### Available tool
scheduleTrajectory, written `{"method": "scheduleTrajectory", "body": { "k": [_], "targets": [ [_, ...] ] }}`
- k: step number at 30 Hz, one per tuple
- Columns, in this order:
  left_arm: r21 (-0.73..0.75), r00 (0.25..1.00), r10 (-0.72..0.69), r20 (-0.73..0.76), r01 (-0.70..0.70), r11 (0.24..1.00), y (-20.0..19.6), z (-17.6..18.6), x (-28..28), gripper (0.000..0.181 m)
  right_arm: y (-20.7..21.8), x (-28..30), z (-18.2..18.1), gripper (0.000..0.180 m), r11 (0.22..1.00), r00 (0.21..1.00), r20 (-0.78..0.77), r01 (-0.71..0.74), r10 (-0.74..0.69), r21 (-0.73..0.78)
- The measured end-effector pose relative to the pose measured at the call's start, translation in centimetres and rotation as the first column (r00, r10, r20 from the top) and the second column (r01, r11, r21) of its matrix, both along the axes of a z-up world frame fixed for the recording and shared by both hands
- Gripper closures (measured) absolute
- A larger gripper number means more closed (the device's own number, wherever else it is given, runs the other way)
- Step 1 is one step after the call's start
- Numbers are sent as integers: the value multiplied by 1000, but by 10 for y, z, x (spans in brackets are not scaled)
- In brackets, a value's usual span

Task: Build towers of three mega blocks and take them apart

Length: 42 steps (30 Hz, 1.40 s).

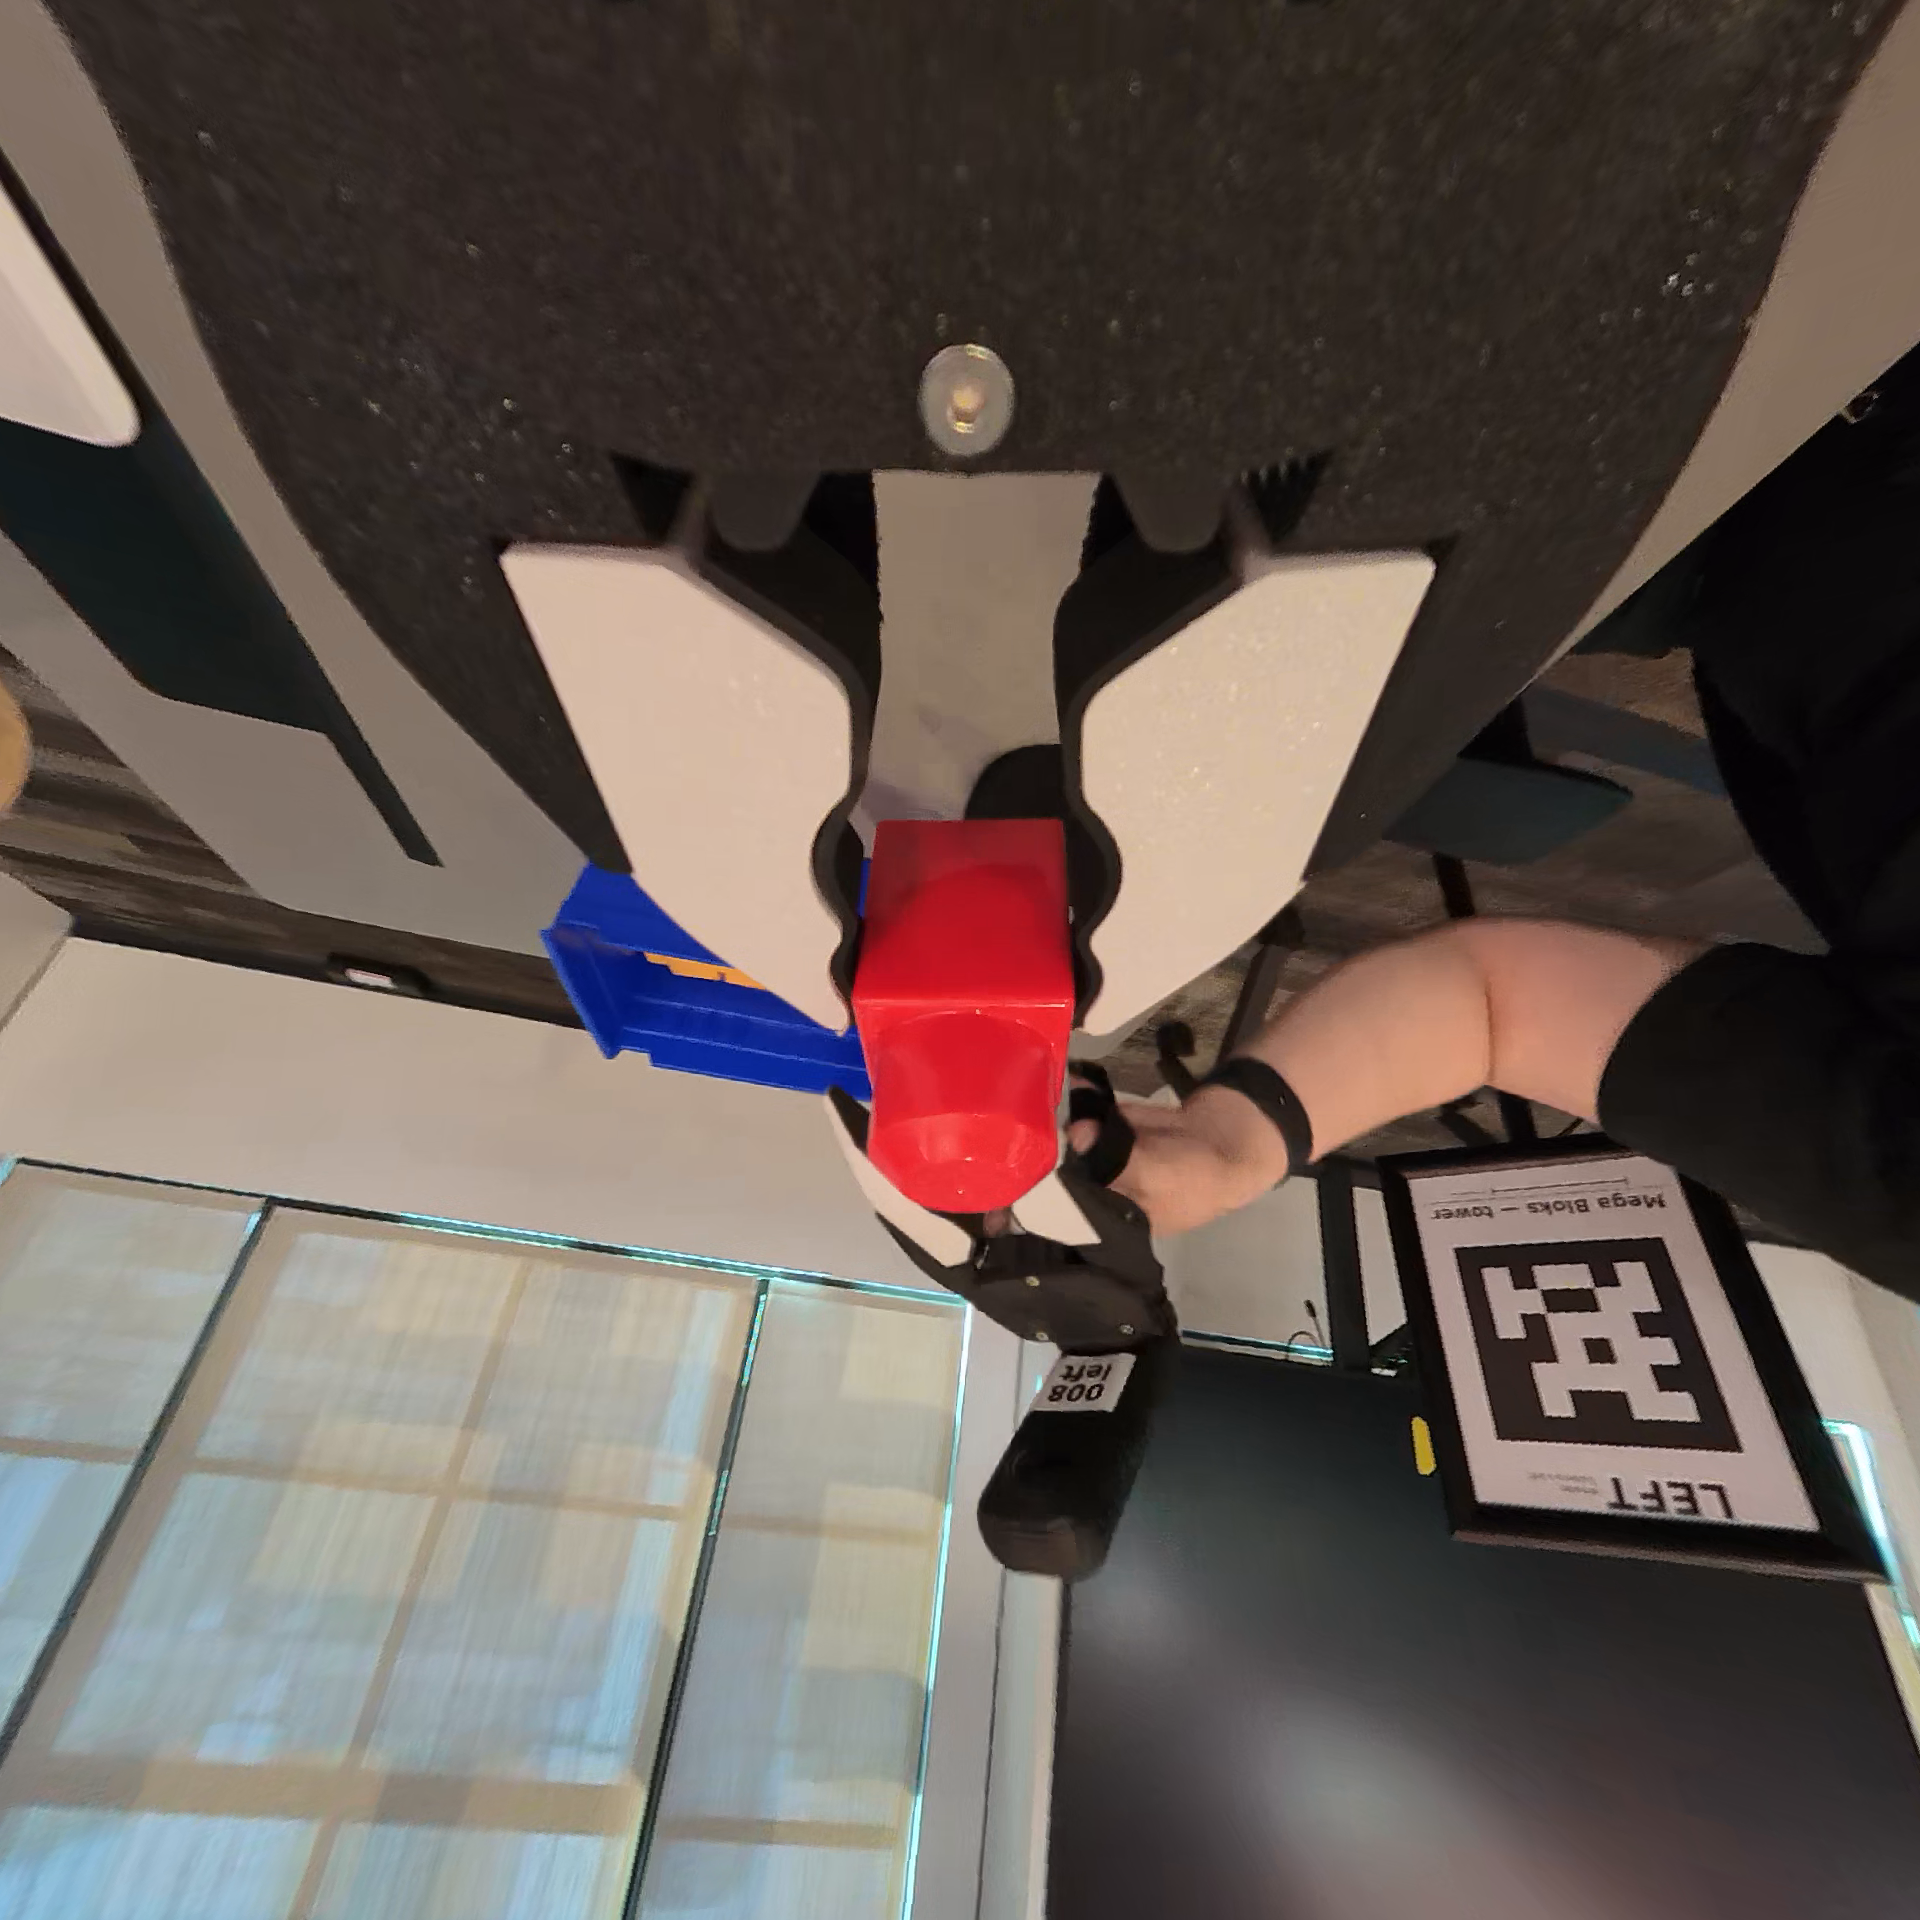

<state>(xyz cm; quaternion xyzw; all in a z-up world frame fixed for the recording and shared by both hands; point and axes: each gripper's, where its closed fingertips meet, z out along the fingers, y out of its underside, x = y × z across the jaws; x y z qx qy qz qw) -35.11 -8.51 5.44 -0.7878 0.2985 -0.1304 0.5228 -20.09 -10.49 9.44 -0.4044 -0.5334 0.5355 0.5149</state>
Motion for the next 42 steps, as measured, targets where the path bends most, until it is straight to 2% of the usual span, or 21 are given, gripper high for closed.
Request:
{"method": "scheduleTrajectory", "body": {
  "k": [2,4,5,7,9,11,16,21,25,29,33,42],
  "targets": [
    [-98,964,192,-184,-213,972,8,-20,-74,140,7,8,3,144,999,999,-12,31,-31,-13],
    [-164,871,327,-366,-407,899,10,-43,-145,142,13,14,2,144,998,999,-11,50,-50,-29],
    [-211,838,351,-418,-466,859,9,-57,-171,142,16,15,1,144,998,998,-7,61,-61,-32],
    [-385,831,321,-454,-508,770,-2,-90,-199,135,19,17,-1,144,996,997,4,78,-78,-35],
    [-522,852,304,-427,-506,686,-11,-114,-209,125,21,18,-4,144,996,996,19,86,-85,-36],
    [-578,865,315,-390,-496,648,-11,-128,-214,125,23,18,-6,144,995,995,28,94,-93,-41],
    [-624,886,305,-350,-463,629,-2,-146,-213,122,30,12,-16,144,992,994,56,103,-98,-78],
    [-657,874,275,-400,-483,579,5,-170,-215,122,31,9,-24,144,991,992,84,106,-99,-82],
    [-674,876,289,-385,-481,560,11,-170,-219,129,32,10,-26,144,990,991,89,109,-100,-93],
    [-716,901,285,-327,-433,548,8,-166,-217,128,35,11,-29,144,988,989,102,115,-105,-101],
    [-696,884,268,-384,-467,545,0,-169,-232,130,38,14,-30,144,986,989,99,122,-111,-111],
    [-767,939,247,-240,-339,545,3,-175,-213,132,45,15,-42,144,981,981,142,150,-132,-121]
  ]
}}
